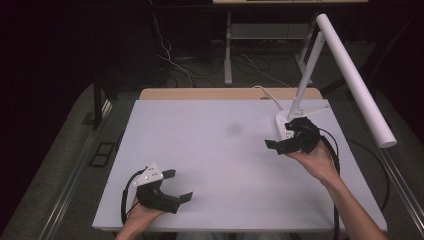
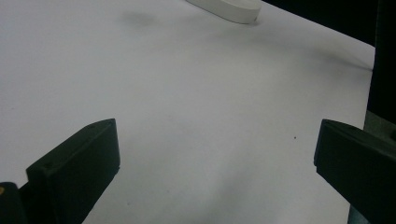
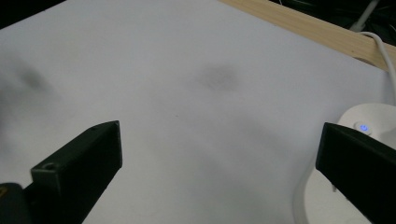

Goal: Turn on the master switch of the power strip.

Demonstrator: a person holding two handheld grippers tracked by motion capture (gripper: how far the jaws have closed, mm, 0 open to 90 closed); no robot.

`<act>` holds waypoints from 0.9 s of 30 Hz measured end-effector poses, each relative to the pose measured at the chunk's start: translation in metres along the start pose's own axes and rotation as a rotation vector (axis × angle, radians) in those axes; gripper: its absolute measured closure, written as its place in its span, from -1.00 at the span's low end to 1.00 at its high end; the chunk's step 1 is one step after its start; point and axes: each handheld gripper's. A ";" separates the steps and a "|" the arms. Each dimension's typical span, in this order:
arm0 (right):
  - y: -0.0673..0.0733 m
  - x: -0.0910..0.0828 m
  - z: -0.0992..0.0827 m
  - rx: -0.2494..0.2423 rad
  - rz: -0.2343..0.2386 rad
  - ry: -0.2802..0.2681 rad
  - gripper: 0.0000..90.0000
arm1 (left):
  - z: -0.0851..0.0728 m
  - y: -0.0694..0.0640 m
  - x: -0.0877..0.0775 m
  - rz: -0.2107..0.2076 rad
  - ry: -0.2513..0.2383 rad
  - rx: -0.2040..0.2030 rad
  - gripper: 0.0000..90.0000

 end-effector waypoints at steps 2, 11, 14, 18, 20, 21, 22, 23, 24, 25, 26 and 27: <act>0.004 -0.003 -0.006 -0.005 0.010 -0.009 -1.00 | 0.000 0.000 0.000 -0.001 0.003 0.003 -1.00; 0.018 -0.011 -0.036 0.000 0.055 -0.035 -1.00 | 0.000 0.000 0.000 -0.002 0.005 0.004 -1.00; 0.018 -0.014 -0.049 0.008 0.060 -0.041 -1.00 | 0.000 0.000 0.001 -0.003 0.005 0.004 -1.00; 0.016 -0.016 -0.068 0.022 0.063 -0.066 -1.00 | 0.000 -0.001 0.001 -0.004 0.005 0.005 -1.00; 0.015 -0.018 -0.078 0.030 0.066 -0.078 -1.00 | 0.000 -0.001 0.001 -0.004 0.006 0.004 -1.00; 0.014 -0.018 -0.083 0.030 0.066 -0.084 -1.00 | 0.000 -0.001 0.001 -0.003 0.006 0.004 -1.00; 0.013 -0.019 -0.087 0.035 0.065 -0.089 -1.00 | 0.000 -0.001 0.001 -0.003 0.006 0.004 -1.00; 0.012 -0.020 -0.097 0.048 0.067 -0.099 -1.00 | 0.001 -0.001 0.001 -0.004 0.006 0.004 -1.00; 0.011 -0.020 -0.101 0.054 0.069 -0.102 -1.00 | 0.001 -0.001 0.001 -0.003 0.007 0.005 -1.00; 0.010 -0.021 -0.106 0.062 0.069 -0.105 -1.00 | 0.000 -0.001 0.001 -0.003 0.005 0.004 -1.00; 0.010 -0.021 -0.106 0.062 0.069 -0.105 -1.00 | 0.000 -0.001 0.002 -0.004 0.006 0.004 -1.00; 0.009 -0.022 -0.114 0.069 0.064 -0.113 -1.00 | 0.000 -0.001 0.002 -0.003 0.007 0.004 -1.00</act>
Point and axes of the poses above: each handheld gripper's, and its own axes: x roughly forward along the jaws, z roughly out of its top, y roughly to its left, and after that the axes turned 15 degrees about x, right-handed
